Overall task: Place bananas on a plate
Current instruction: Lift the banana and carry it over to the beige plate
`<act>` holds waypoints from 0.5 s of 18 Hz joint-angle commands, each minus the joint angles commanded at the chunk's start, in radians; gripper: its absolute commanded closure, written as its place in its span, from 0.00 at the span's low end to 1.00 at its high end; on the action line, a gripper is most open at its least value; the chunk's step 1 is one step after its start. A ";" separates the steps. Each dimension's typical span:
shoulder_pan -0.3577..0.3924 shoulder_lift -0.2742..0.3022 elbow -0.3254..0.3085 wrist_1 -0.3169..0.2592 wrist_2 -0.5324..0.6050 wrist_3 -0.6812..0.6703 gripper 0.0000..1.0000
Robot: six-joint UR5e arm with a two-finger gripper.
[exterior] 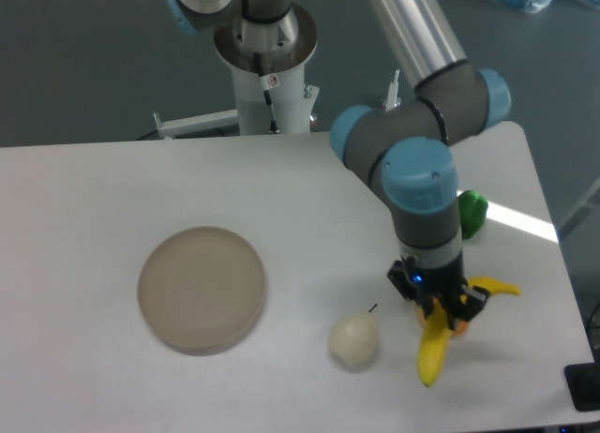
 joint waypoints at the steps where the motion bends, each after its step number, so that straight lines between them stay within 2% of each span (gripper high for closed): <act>1: -0.005 0.026 -0.021 -0.034 -0.008 -0.029 0.73; 4: -0.051 0.092 -0.080 -0.098 -0.029 -0.143 0.73; 6: -0.067 0.141 -0.130 -0.097 -0.087 -0.209 0.73; 9: -0.103 0.180 -0.186 -0.088 -0.164 -0.296 0.73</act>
